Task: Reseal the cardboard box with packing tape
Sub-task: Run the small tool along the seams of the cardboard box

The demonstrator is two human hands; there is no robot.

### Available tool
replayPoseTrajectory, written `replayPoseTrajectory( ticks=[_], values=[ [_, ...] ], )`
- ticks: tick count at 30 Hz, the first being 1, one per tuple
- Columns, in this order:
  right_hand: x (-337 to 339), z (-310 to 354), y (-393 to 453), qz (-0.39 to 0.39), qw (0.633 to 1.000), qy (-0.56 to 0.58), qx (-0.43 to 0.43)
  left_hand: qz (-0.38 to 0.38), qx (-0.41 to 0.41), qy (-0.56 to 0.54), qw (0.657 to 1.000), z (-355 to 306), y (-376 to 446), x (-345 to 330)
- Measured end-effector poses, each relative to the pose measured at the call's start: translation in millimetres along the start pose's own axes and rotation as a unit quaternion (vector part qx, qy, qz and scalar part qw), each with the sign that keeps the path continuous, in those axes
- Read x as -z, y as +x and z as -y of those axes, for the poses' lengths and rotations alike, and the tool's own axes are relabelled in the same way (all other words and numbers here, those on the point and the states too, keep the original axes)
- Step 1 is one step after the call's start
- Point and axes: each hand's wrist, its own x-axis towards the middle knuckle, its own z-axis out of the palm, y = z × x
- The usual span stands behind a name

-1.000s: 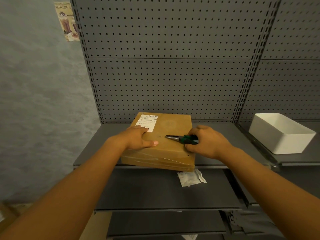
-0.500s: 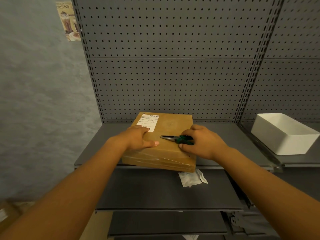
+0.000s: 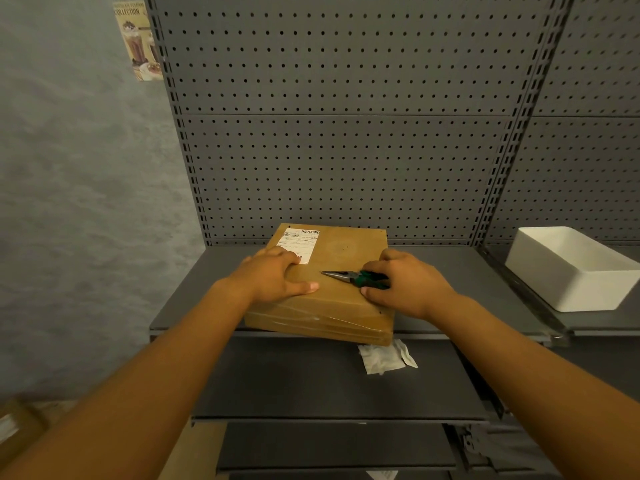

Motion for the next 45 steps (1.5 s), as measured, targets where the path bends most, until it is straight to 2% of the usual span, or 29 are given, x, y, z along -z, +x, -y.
replayPoseTrajectory(
  ticks=[13, 31, 38, 45],
  values=[
    [-1, 2, 1, -0.009, 0.999, -0.033, 0.001, 0.016, 0.005, 0.001, 1.0, 0, 2, 1],
    [3, 3, 5, -0.023, 0.999, -0.022, -0.019, 0.009, 0.002, -0.009, 1.0, 1, 1, -3],
    [6, 3, 5, -0.03, 0.999, -0.017, -0.03, -0.042, -0.012, -0.045, 0.998, 0, -5, -5],
    [13, 2, 4, -0.053, 0.997, -0.017, -0.045, -0.097, -0.028, -0.001, 0.995, -3, -5, 7]
  ],
)
